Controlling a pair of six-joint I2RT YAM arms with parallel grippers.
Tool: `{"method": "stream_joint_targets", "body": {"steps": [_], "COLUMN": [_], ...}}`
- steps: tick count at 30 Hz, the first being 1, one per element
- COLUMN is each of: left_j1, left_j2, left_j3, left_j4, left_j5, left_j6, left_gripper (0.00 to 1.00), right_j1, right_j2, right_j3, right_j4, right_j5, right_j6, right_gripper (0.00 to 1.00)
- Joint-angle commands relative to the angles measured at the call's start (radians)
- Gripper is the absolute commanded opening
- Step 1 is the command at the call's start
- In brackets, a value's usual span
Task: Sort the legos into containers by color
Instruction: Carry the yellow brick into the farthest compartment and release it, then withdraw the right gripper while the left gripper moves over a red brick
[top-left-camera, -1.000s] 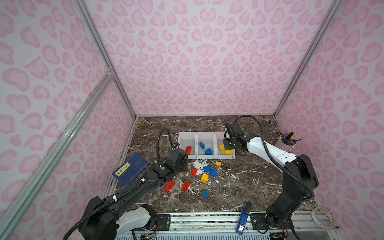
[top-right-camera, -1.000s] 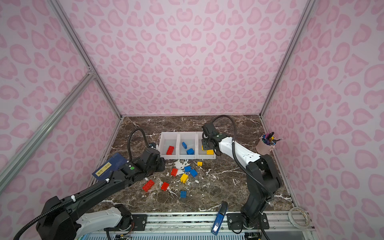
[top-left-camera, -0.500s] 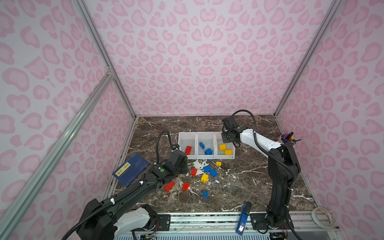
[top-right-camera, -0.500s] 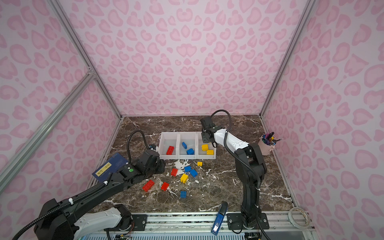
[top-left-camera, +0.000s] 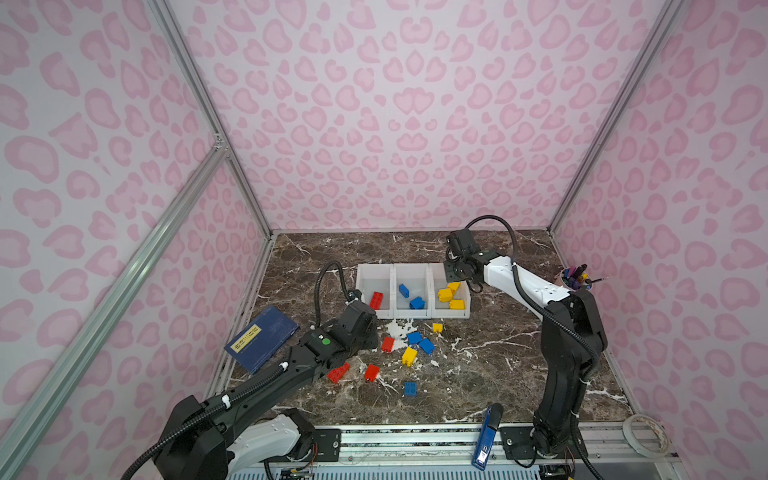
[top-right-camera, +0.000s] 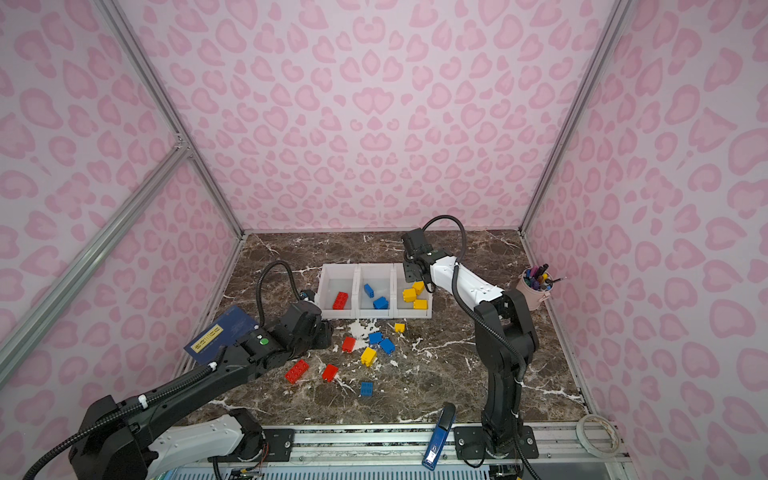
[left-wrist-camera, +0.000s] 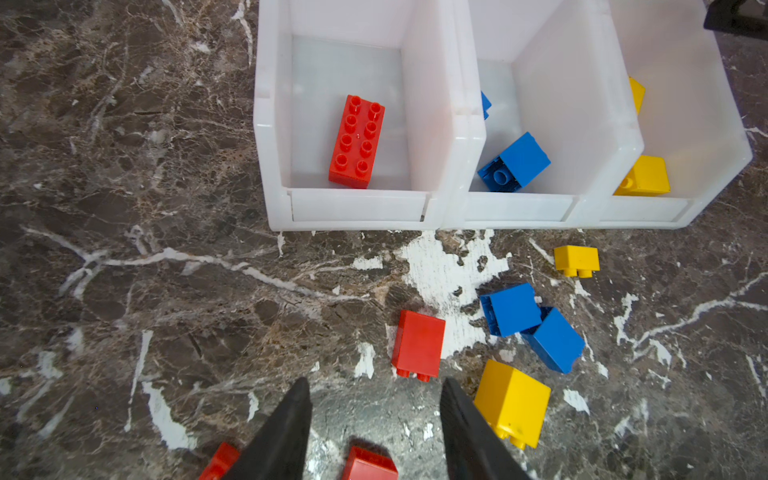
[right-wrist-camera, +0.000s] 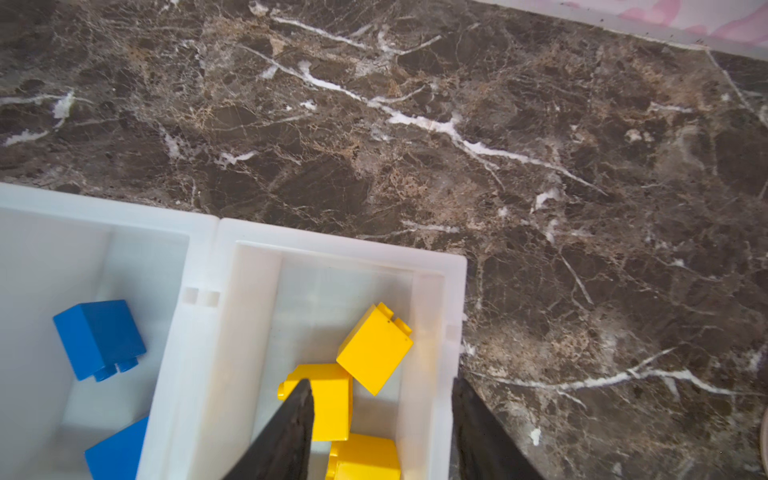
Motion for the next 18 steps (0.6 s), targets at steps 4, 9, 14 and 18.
{"method": "stream_joint_targets", "body": {"steps": [4,9,14,18], "left_j1": [-0.022,-0.036,-0.041,-0.049], "left_j2": [0.009,0.011,0.020,0.044], "left_j3": [0.008,0.010,0.003,-0.003], "left_j4": [-0.001,-0.005,-0.022,-0.039], "left_j5": [0.008,0.003,0.003,0.001], "left_j6": [0.023,0.025,0.032,0.023], "left_gripper": [0.54,0.54,0.54,0.54], "right_j1": [0.001,0.001,0.009,0.021], "right_j2": [-0.031,-0.072,-0.141,-0.220], "right_j3": [-0.022,-0.062,-0.127,-0.204], "right_j4": [-0.007,-0.008,-0.004,-0.008], "right_j5": [-0.024,-0.038,-0.064,-0.085], "right_j6": [0.007,0.012,0.016,0.021], "right_gripper": [0.55,0.55,0.55,0.55]}}
